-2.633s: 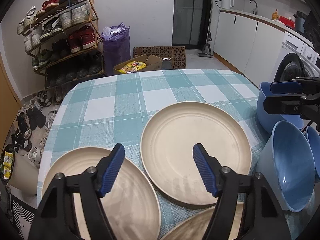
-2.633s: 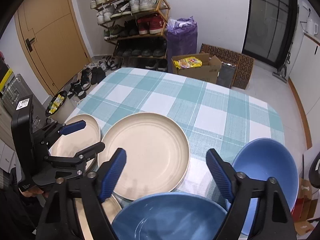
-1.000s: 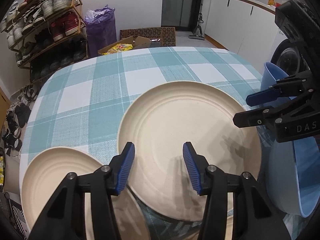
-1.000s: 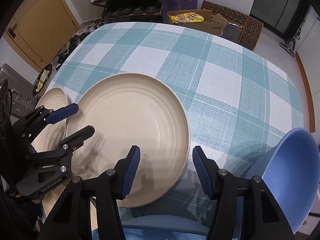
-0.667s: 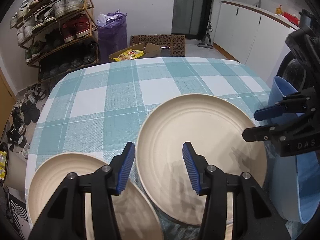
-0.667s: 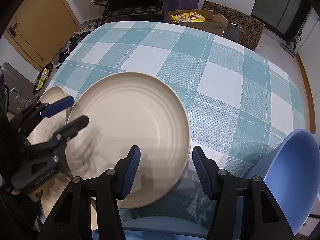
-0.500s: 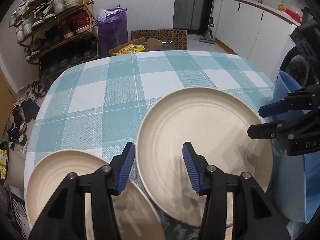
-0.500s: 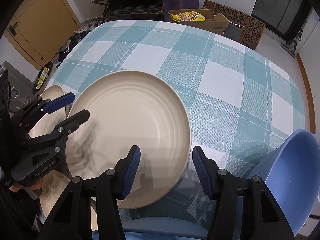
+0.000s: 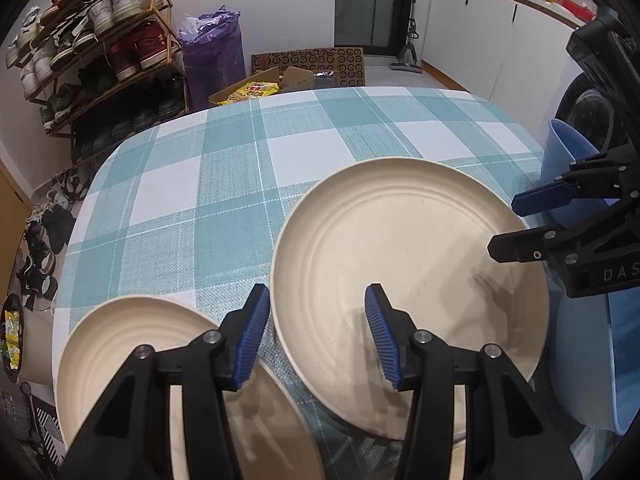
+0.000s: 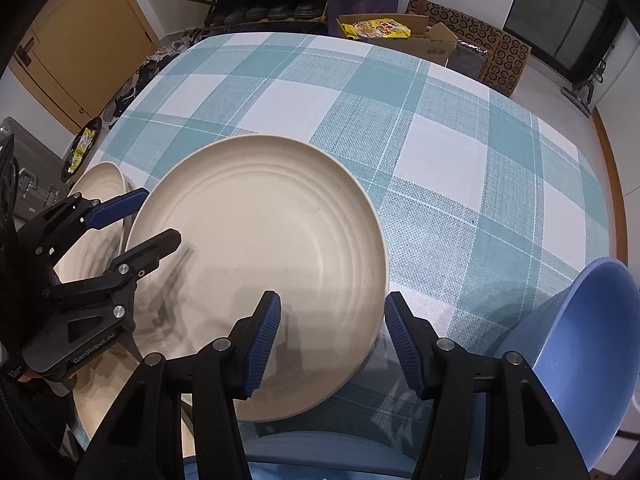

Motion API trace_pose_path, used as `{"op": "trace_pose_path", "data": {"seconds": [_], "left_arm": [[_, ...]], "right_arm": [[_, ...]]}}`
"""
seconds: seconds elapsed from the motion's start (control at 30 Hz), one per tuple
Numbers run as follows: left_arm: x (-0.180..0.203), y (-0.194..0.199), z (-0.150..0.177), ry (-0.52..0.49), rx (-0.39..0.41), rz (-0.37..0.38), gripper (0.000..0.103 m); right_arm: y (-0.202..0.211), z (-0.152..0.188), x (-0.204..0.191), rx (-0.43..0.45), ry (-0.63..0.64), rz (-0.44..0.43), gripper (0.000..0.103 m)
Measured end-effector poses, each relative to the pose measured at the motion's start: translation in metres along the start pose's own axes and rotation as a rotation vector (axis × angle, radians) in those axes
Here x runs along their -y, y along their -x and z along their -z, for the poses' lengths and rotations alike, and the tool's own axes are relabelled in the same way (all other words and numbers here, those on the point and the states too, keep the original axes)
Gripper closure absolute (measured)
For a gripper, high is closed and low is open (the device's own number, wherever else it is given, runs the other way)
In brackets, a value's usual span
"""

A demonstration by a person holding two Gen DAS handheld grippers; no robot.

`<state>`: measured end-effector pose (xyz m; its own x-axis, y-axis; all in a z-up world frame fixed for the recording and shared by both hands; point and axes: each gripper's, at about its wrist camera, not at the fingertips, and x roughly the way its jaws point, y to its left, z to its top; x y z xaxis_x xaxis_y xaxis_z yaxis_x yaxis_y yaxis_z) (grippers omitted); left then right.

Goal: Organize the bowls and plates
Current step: 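Close the left gripper on the large plate rim while the right gripper closes beside it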

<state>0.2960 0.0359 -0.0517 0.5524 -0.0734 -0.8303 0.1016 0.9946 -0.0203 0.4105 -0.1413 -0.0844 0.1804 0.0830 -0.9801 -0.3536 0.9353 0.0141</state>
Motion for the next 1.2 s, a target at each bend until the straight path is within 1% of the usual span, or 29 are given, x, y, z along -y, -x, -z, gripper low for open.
{"op": "trace_pose_path", "data": {"seconds": [0.1,0.2,0.3,0.43,0.53,0.73,0.83,0.97,1.1,1.2], "left_arm": [[0.0,-0.004,0.002,0.005,-0.035,0.01,0.054],[0.002,-0.005,0.003,-0.001,-0.033,0.006,0.054],[0.0,-0.006,0.0,0.028,-0.028,0.015,0.054],[-0.002,-0.008,-0.001,0.042,-0.018,0.002,0.054],[-0.002,-0.008,0.001,0.032,-0.026,0.003,0.054],[0.002,-0.004,0.004,0.015,-0.041,0.014,0.054],[0.003,-0.003,0.005,0.011,-0.047,0.015,0.053],[0.001,-0.004,0.004,0.023,-0.037,0.02,0.053],[-0.001,-0.01,0.002,0.038,-0.032,0.013,0.052],[0.0,-0.01,0.001,0.04,-0.038,0.006,0.052]], "right_arm": [[-0.001,-0.001,0.0,-0.01,0.001,0.009,0.047],[-0.003,-0.001,0.0,-0.019,0.009,0.015,0.047],[-0.003,-0.001,-0.001,-0.017,0.008,0.015,0.047],[-0.002,-0.002,0.001,-0.007,-0.003,0.003,0.047],[-0.002,-0.004,0.002,0.0,-0.01,0.004,0.047],[-0.006,-0.002,0.0,-0.026,0.014,0.033,0.047],[-0.007,-0.001,0.0,-0.037,0.014,0.04,0.047],[-0.008,-0.002,0.001,-0.035,0.011,0.038,0.047],[-0.009,-0.003,0.002,-0.013,-0.007,0.028,0.047],[-0.013,-0.002,0.002,-0.031,-0.005,0.038,0.047]]}}
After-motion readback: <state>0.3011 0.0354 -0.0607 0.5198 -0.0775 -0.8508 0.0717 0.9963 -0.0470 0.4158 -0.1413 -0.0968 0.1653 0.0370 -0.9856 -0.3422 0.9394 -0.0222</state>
